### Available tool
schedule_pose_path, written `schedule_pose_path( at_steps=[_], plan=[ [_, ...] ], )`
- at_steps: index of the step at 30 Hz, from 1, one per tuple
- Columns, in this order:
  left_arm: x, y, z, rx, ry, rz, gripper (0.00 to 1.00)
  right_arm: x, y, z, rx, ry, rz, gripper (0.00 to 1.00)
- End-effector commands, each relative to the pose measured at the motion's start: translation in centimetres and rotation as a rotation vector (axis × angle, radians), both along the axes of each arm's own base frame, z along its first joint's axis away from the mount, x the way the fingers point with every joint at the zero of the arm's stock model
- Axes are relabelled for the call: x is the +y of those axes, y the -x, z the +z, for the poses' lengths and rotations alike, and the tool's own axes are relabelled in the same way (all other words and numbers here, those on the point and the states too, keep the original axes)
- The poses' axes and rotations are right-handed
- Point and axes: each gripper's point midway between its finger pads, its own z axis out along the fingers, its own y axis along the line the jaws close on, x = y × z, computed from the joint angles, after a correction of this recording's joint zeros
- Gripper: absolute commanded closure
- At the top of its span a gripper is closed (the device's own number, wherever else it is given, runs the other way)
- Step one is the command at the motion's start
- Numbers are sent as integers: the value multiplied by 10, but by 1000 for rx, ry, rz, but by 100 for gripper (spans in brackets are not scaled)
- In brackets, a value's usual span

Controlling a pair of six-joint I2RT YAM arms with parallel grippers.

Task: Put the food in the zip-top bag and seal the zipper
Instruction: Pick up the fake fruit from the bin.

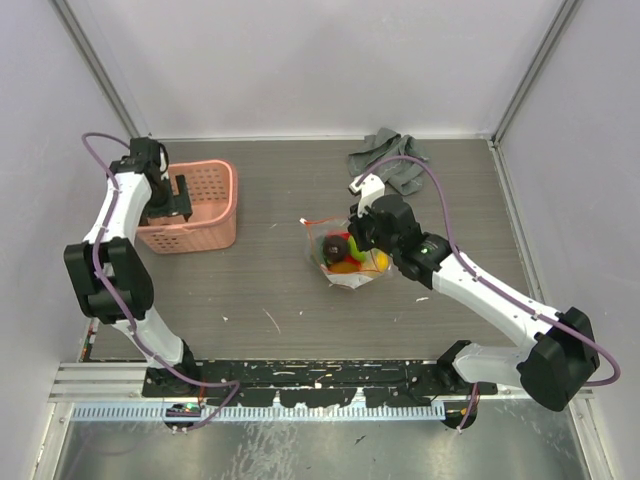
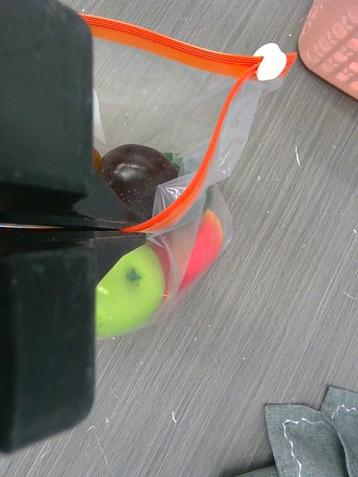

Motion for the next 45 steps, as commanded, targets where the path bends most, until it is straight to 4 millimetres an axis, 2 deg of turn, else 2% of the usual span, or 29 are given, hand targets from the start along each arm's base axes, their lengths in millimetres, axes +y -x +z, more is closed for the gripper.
schedule_pose_path(
  at_steps=[1, 7, 16, 22, 25, 28, 33, 41, 44, 45],
  plan=[
    [4, -15, -20, -18, 23, -9, 2, 5, -6, 18, -68, -42, 5, 96],
    [12, -13, -48, 51, 29, 3, 2, 6, -8, 15, -66, -40, -3, 96],
    [20, -9, -81, 131, 19, 33, 2, 7, -9, 11, -59, -39, -4, 96],
    [13, -10, -99, 168, 71, 24, 7, 6, -8, 10, -59, -39, -5, 96],
    [11, -11, -101, 167, 94, 20, 11, 5, -9, 9, -58, -38, -11, 96],
    [12, -9, -103, 173, 107, 18, 12, 6, -9, 8, -58, -38, -10, 96],
    [15, -17, -105, 142, 99, 9, 12, 7, -9, 5, -52, -37, -8, 96],
    [20, -38, -83, -31, 64, -18, 12, 7, -10, 2, -47, -31, -10, 96],
    [19, -41, -82, -49, 65, -32, 12, 8, -10, 2, -44, -31, -8, 96],
    [18, -42, -81, -57, 71, -39, 15, 8, -10, 1, -43, -32, -8, 96]
  ],
)
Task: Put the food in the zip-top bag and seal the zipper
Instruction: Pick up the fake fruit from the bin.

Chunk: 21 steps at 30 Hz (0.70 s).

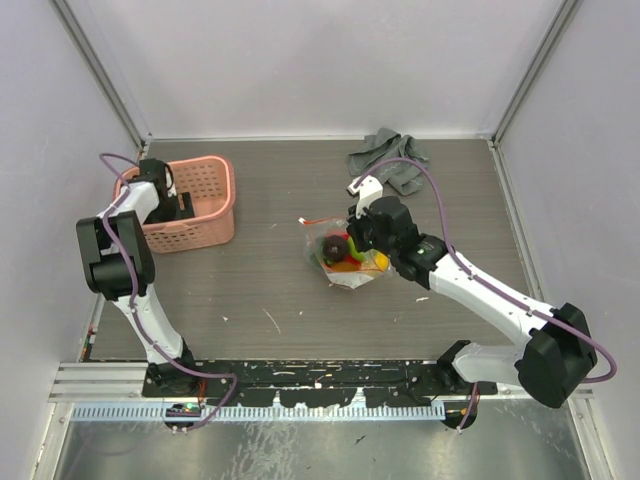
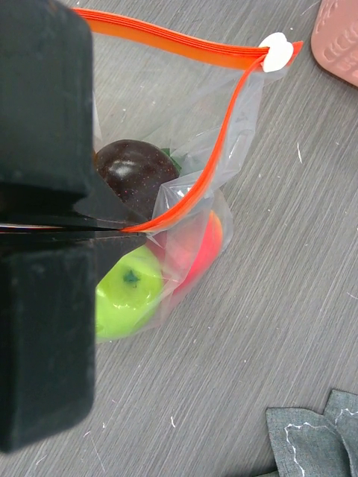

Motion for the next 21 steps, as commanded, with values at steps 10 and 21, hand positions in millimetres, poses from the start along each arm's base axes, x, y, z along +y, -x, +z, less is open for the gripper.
schedule_pose_path(
  at_steps=[10, 21],
  plan=[
    [2, -22, 16, -116, 16, -47, 23, 7, -7, 9, -40, -32, -4, 96],
    [1, -24, 41, -191, 8, -65, 37, 3, -6, 11, -42, -31, -13, 96]
  ],
)
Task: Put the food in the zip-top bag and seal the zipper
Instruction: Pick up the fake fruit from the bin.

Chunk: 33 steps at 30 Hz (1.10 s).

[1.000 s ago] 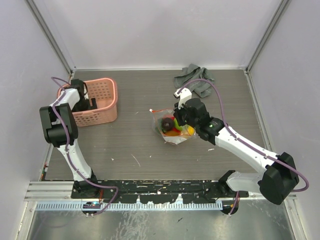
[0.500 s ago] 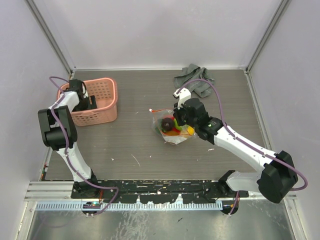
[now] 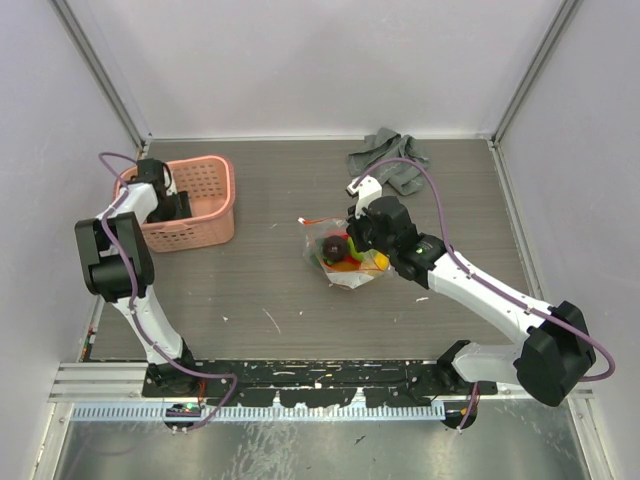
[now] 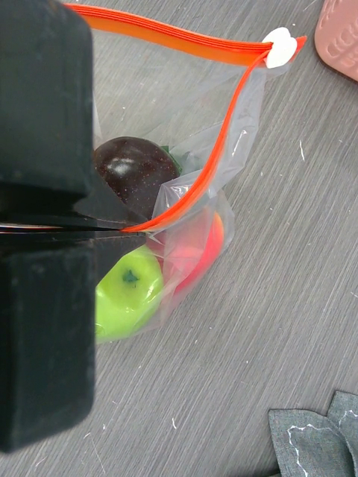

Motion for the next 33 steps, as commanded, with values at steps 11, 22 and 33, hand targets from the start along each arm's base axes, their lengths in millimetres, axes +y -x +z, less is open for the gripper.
schedule_pose_path(
  at_steps=[11, 22, 33],
  plan=[
    [-4, -16, 81, -254, 11, 5, 46, -4, -4, 16, -53, -22, -36, 96],
    [-20, -6, 146, -396, 82, 53, 47, -8, -7, 29, -40, -22, -80, 96],
    [-63, 12, 223, -608, 250, -10, 47, -6, -5, 61, -42, -93, -104, 96]
  ],
)
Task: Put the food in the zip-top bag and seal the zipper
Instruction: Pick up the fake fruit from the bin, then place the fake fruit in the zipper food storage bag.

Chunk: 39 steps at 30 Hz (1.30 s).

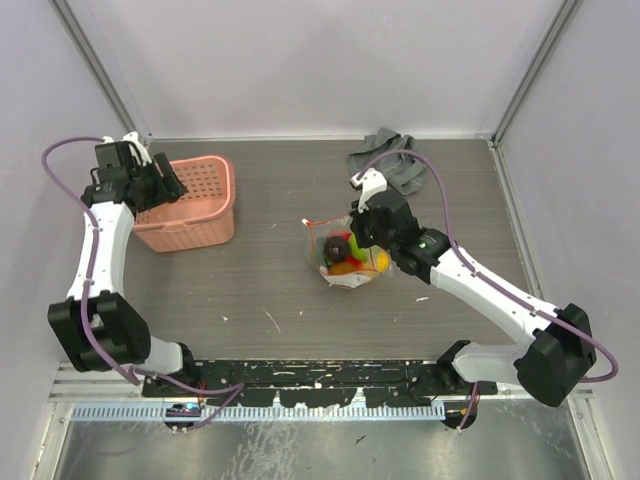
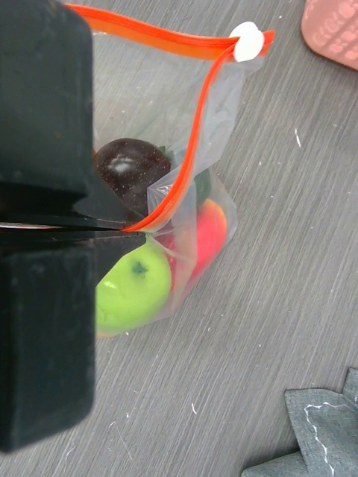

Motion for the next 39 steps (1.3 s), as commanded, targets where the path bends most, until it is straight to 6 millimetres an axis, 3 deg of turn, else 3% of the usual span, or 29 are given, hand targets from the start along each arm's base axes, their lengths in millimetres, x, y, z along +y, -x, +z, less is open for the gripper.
schedule_pose_path(
  at_steps=[1, 5, 6, 11, 18, 39],
  plan=[
    [-30, 5, 57, -168, 100, -80, 47, 4, -6, 53, -84, -98, -31, 96],
    [-58, 16, 77, -222, 184, -154, 47, 7, -6, 60, -77, -122, -41, 97],
    [-65, 24, 90, -261, 197, -174, 47, 8, -7, 60, -74, -126, -42, 97],
    [-101, 45, 107, -308, 229, -274, 47, 15, -7, 59, -53, -136, -40, 97],
    [-161, 76, 111, -357, 283, -440, 48, 24, -7, 61, -40, -141, -40, 97],
    [-320, 160, 99, -475, 329, -871, 48, 33, 4, 52, 15, -137, -24, 97]
  ],
)
